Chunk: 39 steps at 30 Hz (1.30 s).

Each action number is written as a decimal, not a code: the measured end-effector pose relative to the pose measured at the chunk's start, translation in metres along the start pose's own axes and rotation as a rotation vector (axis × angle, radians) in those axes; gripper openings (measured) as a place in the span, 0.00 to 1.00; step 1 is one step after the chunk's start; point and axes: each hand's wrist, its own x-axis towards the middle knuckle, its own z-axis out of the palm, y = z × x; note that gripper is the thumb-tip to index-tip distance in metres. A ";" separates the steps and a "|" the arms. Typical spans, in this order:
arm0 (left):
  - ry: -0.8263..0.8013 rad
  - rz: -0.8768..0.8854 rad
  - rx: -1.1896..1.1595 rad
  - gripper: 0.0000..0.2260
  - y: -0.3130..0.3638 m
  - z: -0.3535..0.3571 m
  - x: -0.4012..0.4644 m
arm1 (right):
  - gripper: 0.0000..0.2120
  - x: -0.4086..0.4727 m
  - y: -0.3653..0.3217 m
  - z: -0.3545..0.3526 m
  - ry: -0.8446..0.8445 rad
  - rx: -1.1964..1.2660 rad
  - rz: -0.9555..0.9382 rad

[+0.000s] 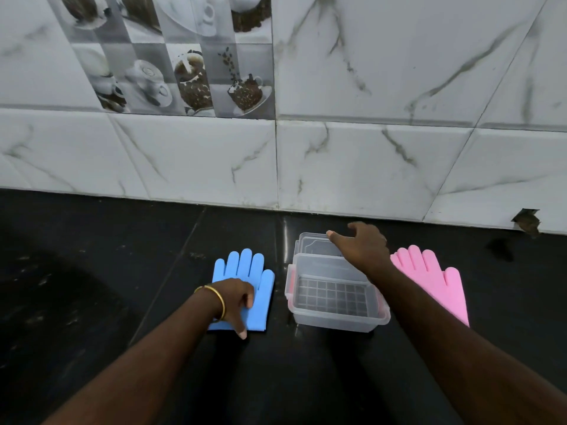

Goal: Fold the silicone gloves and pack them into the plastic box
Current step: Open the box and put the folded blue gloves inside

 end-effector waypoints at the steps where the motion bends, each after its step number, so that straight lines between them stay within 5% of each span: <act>1: 0.017 0.009 0.003 0.27 -0.004 0.005 -0.002 | 0.35 -0.005 -0.008 0.002 0.026 -0.026 -0.045; 14: 0.514 0.235 0.286 0.14 -0.014 0.033 -0.017 | 0.28 -0.068 -0.061 0.041 -0.127 0.197 -0.109; 19: 0.766 0.165 0.107 0.10 -0.015 -0.002 -0.023 | 0.22 -0.089 -0.077 0.049 -0.237 0.403 -0.015; 24: 0.911 0.123 -0.088 0.06 -0.011 -0.077 -0.032 | 0.13 -0.102 -0.094 0.042 -0.563 0.602 0.132; 32: 0.863 0.200 -0.183 0.33 0.049 -0.146 -0.059 | 0.26 -0.086 -0.114 0.015 -0.541 0.950 0.091; 39: 0.868 0.295 -0.239 0.42 0.124 -0.141 -0.072 | 0.30 -0.063 -0.094 -0.025 -0.461 1.130 0.226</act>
